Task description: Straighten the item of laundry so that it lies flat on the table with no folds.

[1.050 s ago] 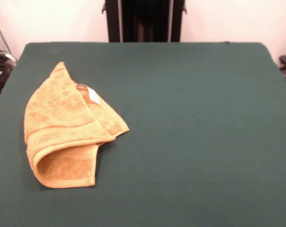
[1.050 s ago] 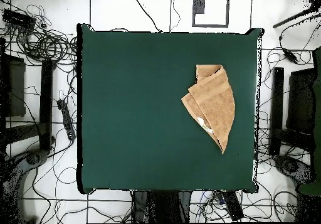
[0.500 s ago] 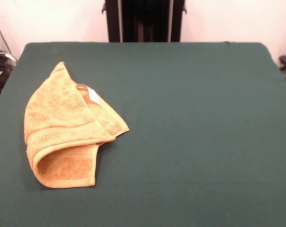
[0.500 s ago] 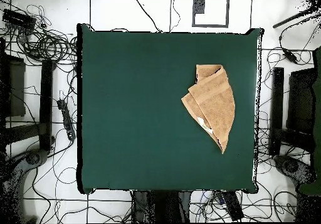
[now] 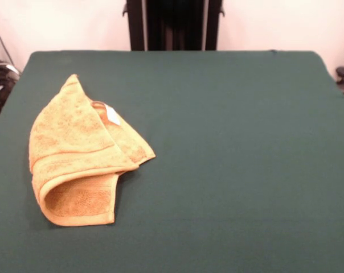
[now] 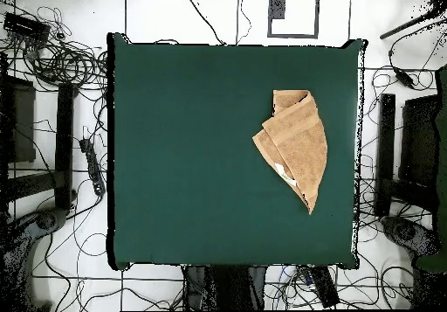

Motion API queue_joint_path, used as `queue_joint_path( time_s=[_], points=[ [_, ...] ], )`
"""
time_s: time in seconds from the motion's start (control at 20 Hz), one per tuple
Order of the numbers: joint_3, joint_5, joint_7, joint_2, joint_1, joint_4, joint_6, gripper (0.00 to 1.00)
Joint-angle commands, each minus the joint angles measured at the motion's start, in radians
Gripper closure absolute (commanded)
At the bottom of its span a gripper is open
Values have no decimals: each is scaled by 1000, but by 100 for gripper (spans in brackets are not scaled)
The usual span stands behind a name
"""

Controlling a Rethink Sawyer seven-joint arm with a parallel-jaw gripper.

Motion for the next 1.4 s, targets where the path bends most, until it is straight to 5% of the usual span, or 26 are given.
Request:
queue_joint_path(
  time_s=[0.05, 0.65, 0.9, 1.1, 1.2, 1.25, 1.35, 1.4],
  points=[
    [381, -267, 66, 46, 18, 140, -72, 0],
    [957, -883, -293, 127, -74, 75, -49, 0],
    [1053, -924, -331, 123, -109, 58, -5, 0],
    [957, -793, -256, 98, -129, 82, 93, 0],
    [784, -588, -106, 91, -144, 154, 134, 0],
    [671, -423, 25, 97, -172, 247, 125, 0],
    [514, -119, 384, 133, -322, 655, 46, 0],
    [493, -52, 518, 144, -385, 826, -10, 0]
  ],
)
